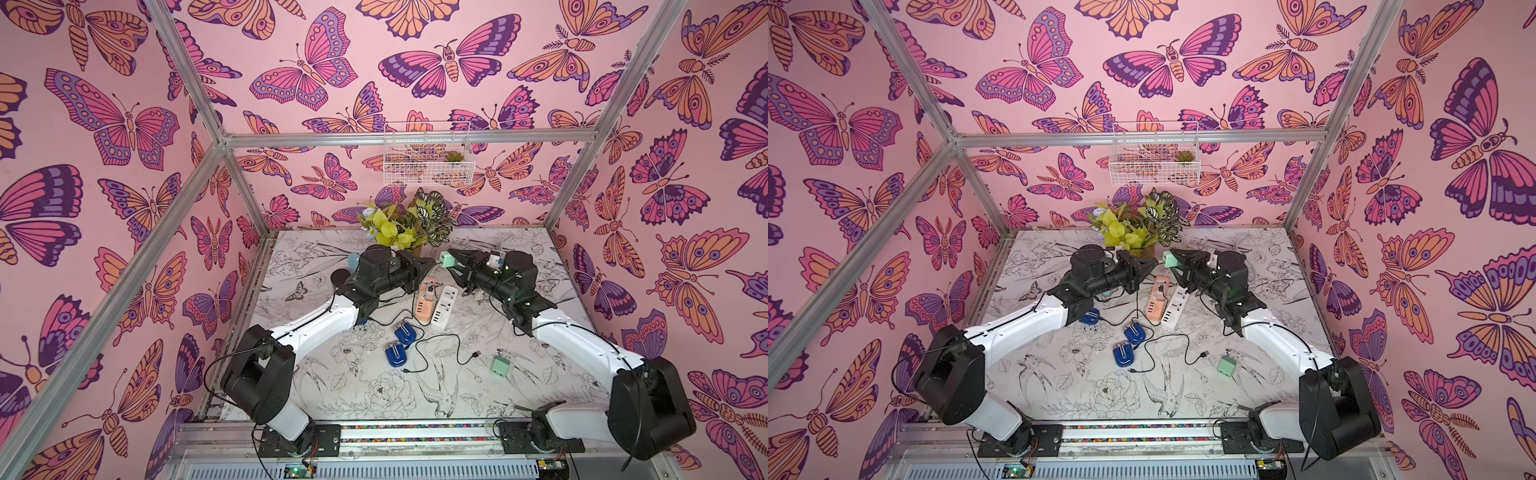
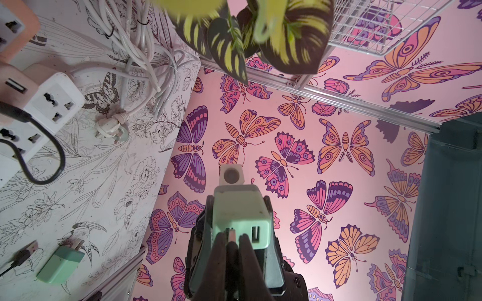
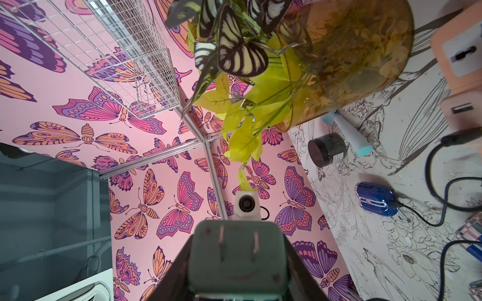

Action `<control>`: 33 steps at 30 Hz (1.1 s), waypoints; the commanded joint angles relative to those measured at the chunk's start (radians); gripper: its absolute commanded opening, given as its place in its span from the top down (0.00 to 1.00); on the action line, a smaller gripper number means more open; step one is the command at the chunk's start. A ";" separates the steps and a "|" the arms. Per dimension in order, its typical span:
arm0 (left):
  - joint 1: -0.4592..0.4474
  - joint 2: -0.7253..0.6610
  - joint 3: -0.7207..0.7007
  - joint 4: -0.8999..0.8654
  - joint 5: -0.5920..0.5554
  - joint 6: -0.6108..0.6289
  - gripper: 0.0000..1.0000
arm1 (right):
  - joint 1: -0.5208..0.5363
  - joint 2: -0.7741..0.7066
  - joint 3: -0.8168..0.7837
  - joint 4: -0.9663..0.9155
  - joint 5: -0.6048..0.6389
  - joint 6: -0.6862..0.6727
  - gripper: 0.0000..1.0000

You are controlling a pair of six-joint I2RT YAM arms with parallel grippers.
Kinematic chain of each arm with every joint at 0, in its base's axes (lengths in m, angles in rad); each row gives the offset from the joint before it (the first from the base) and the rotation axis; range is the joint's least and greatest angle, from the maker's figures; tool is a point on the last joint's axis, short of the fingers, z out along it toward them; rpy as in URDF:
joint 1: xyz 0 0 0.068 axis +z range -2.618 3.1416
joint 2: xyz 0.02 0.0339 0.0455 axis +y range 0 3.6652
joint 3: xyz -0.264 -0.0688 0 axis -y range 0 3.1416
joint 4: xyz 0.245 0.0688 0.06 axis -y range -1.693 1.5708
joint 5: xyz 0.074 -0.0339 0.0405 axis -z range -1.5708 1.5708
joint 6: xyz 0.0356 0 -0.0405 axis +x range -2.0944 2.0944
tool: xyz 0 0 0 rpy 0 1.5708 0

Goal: Charge the electric shaver
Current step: Insert the charging cable into the plug.

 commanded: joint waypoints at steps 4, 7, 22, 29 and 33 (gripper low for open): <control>-0.005 0.025 0.016 0.021 -0.002 -0.008 1.00 | 0.014 0.008 -0.003 0.075 0.017 0.014 1.00; -0.006 0.024 0.013 0.020 -0.006 -0.008 1.00 | 0.016 0.011 0.003 0.079 0.015 0.016 1.00; -0.017 0.024 0.018 0.016 -0.004 0.006 1.00 | 0.022 0.010 -0.007 0.053 0.018 0.004 1.00; -0.019 0.041 0.018 0.011 0.008 0.005 1.00 | 0.024 0.008 0.012 0.070 0.033 0.020 1.00; -0.020 0.052 0.022 0.007 0.010 0.008 1.00 | 0.028 0.006 0.016 0.084 0.037 0.036 1.00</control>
